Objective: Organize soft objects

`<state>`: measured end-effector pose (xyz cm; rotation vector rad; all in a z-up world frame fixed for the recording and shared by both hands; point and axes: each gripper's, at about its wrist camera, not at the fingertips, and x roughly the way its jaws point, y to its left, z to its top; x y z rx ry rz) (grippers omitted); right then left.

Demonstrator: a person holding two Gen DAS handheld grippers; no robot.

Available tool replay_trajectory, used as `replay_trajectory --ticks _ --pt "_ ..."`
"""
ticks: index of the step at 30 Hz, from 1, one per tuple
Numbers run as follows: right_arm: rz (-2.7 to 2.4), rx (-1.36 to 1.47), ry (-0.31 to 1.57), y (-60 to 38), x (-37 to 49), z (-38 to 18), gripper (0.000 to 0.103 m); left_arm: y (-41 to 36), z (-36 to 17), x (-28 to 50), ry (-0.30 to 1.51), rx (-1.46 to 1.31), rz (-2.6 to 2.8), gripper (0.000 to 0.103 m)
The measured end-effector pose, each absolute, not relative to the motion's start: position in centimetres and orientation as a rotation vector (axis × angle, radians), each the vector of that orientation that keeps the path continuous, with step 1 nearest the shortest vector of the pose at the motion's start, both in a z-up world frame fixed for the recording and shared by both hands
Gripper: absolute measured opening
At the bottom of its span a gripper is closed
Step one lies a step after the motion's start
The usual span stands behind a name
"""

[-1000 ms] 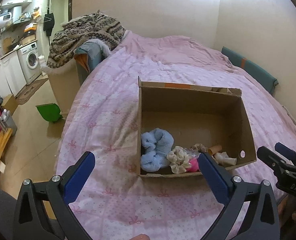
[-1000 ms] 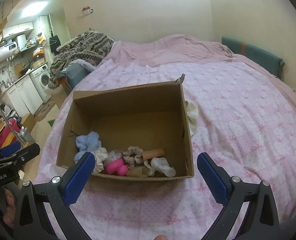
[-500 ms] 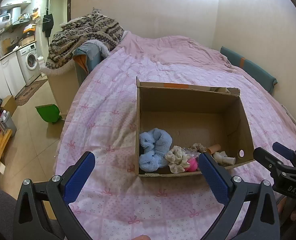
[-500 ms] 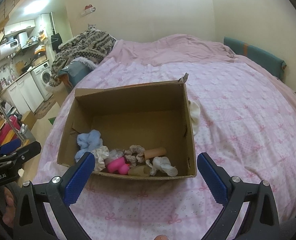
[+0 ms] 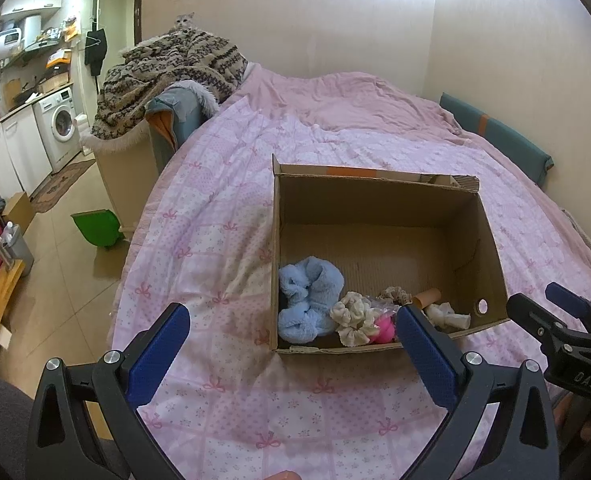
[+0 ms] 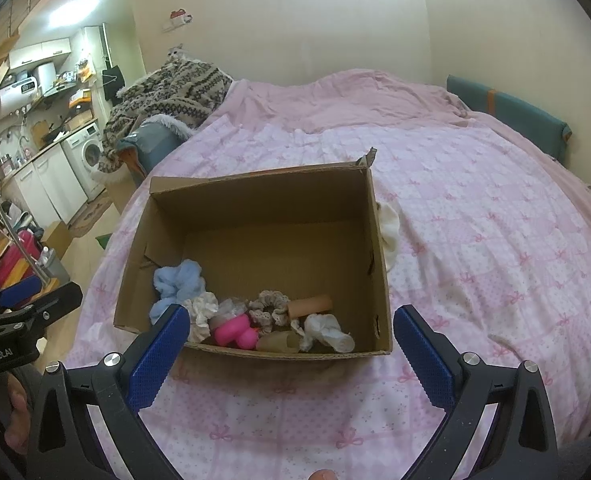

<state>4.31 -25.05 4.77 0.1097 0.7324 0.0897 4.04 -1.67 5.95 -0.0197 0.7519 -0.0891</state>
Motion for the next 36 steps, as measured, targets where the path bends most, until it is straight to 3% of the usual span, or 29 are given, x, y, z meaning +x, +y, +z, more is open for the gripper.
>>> replay_trajectory --ticks 36 --pt "0.082 0.114 0.715 -25.19 4.19 5.08 0.103 -1.45 6.31 4.05 0.758 -0.016 -0.09 0.103"
